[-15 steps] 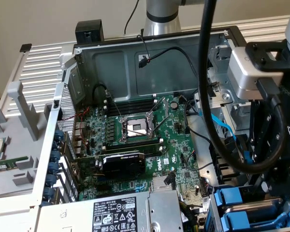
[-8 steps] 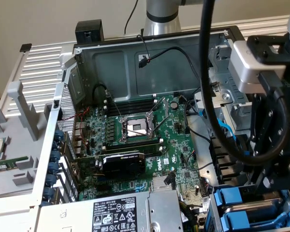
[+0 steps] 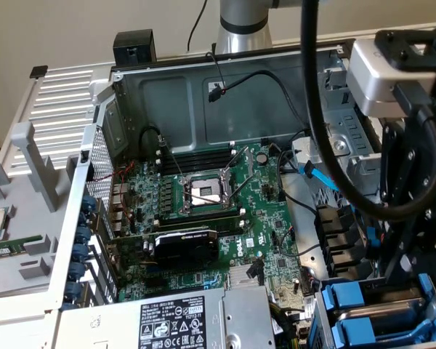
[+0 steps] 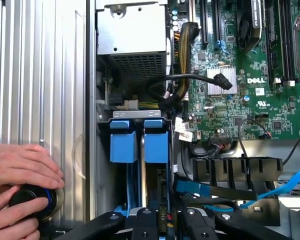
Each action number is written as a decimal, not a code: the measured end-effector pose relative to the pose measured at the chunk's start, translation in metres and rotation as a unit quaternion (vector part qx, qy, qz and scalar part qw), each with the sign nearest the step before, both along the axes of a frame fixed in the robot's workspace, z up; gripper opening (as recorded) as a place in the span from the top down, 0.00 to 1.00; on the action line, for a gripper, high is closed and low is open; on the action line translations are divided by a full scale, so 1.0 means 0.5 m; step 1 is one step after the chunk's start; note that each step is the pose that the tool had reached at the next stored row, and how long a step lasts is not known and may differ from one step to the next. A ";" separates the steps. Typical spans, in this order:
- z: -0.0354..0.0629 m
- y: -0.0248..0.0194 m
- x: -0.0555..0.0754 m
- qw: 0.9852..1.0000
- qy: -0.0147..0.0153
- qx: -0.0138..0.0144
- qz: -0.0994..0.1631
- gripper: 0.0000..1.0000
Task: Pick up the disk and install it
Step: 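Insert the first disk wire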
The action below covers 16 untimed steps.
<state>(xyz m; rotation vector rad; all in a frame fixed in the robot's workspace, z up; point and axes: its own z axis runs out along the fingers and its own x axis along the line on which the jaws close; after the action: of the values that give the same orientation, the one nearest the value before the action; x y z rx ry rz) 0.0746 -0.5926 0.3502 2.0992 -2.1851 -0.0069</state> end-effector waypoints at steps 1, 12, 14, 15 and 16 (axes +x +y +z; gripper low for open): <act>0.003 0.0008 0.000 1.000 -0.001 0.000 0.000 0.75; 0.059 0.0071 0.000 1.000 -0.004 -0.005 0.000 0.75; 0.075 0.0102 0.000 1.000 -0.004 -0.006 0.000 0.75; 0.082 0.0118 0.000 1.000 -0.004 -0.007 0.000 0.75; 0.085 0.0137 -0.001 1.000 -0.005 -0.008 0.000 0.75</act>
<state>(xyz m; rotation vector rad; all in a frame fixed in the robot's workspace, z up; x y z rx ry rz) 0.0742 -0.5857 0.3929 2.0954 -2.1834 0.0191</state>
